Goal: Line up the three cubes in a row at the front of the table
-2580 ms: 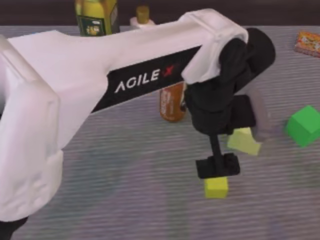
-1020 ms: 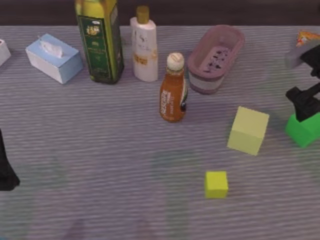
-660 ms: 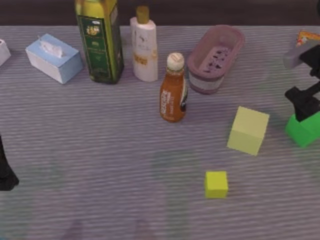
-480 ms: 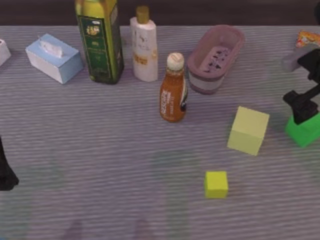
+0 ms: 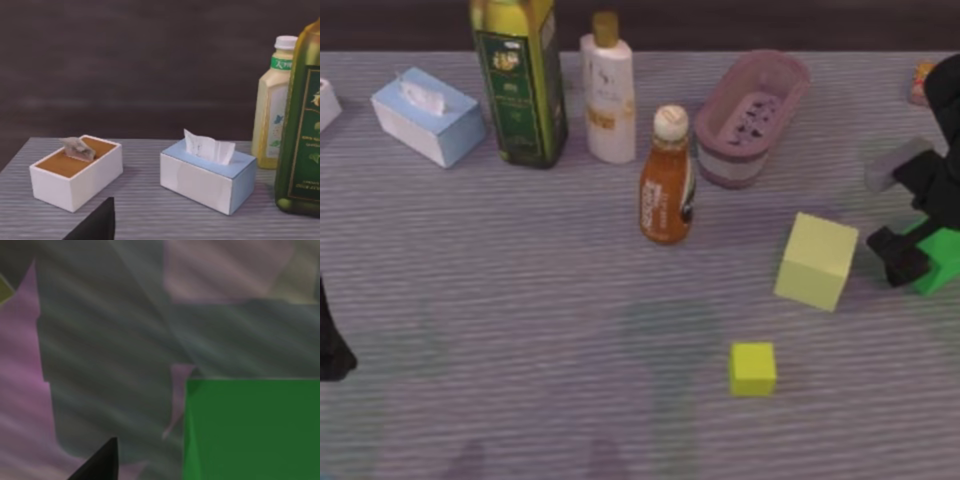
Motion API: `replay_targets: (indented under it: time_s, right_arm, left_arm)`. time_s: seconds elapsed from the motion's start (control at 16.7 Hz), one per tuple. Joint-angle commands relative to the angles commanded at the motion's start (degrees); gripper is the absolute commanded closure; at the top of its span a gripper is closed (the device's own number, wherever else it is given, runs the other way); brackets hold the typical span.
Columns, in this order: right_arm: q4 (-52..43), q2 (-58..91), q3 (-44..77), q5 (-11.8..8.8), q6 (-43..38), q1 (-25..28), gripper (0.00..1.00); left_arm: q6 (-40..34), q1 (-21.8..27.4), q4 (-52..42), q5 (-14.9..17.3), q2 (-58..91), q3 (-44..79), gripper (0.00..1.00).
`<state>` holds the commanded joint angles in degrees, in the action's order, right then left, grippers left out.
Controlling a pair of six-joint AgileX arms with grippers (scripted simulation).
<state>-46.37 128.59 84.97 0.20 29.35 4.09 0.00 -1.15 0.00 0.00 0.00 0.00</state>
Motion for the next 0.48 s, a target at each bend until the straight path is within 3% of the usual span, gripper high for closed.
replay_targets:
  time_s: [0.18, 0.48]
  right_arm:
    - [0.0, 0.0, 0.0, 0.0, 0.0, 0.0, 0.0]
    - [0.0, 0.0, 0.0, 0.0, 0.0, 0.0, 0.38]
  left_arm:
    - [0.0, 0.0, 0.0, 0.0, 0.0, 0.0, 0.0]
    - [0.0, 0.0, 0.0, 0.0, 0.0, 0.0, 0.0]
